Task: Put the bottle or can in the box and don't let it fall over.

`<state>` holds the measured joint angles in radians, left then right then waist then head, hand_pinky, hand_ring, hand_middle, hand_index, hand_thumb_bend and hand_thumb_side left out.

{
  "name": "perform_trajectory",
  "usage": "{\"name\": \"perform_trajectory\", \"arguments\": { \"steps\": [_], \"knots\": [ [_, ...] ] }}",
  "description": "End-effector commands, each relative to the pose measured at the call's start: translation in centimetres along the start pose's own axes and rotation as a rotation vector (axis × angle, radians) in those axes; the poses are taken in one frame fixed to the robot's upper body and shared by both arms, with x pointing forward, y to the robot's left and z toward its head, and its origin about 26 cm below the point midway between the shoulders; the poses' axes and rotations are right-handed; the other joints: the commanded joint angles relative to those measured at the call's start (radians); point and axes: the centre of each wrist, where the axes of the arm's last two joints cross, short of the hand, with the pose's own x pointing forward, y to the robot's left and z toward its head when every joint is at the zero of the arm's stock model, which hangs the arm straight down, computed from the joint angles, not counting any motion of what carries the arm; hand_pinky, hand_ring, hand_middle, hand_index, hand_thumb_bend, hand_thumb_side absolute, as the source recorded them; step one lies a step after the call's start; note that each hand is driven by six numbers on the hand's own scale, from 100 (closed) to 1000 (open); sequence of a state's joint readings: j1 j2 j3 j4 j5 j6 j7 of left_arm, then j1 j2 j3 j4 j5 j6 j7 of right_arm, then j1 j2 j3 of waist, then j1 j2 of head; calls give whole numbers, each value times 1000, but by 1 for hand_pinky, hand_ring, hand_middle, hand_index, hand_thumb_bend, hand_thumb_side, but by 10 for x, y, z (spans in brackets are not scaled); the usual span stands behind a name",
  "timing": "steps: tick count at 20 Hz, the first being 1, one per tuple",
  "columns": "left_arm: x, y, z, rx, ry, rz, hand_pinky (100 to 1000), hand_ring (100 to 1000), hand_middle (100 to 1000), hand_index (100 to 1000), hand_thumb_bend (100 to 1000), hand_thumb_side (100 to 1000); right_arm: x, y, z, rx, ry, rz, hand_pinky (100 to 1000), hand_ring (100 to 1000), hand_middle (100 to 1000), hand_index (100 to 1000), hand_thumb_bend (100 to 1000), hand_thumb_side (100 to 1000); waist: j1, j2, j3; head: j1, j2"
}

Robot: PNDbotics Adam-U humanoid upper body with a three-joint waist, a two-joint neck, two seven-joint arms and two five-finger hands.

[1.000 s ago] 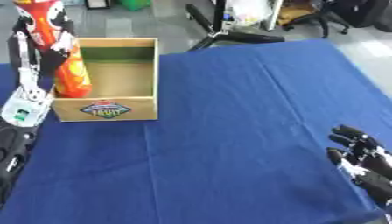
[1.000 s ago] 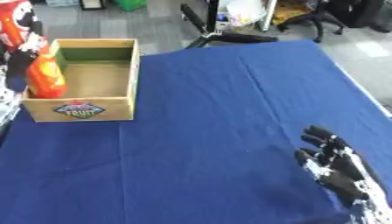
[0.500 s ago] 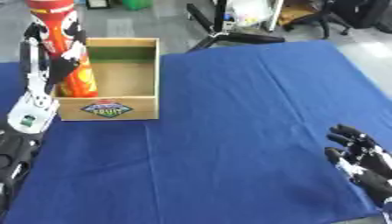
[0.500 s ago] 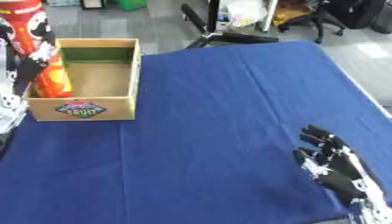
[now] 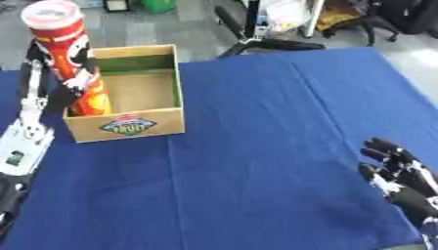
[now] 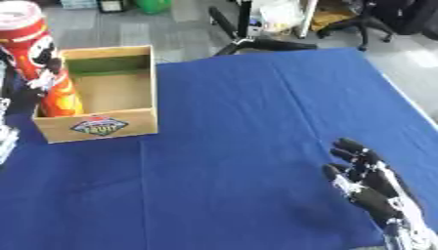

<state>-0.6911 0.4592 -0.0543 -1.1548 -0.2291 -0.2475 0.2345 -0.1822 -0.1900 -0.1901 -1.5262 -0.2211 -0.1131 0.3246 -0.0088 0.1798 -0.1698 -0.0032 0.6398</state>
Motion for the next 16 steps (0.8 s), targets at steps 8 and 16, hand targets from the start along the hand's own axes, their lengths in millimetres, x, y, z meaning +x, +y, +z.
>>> {"name": "perform_trajectory", "arguments": {
  "steps": [8,16],
  "knots": [
    [30,16,4,-149,20,-83,813,1000,1000,986,429,758,6,-5,0,-4,-11,22,806,895,834,854,414,111,-8,-36,17,-15,6],
    [34,16,2,-398,30,-240,843,1000,1000,1000,626,727,6,-5,0,-7,-9,21,805,894,834,854,414,111,-9,-36,15,-18,8]
  ]
}}
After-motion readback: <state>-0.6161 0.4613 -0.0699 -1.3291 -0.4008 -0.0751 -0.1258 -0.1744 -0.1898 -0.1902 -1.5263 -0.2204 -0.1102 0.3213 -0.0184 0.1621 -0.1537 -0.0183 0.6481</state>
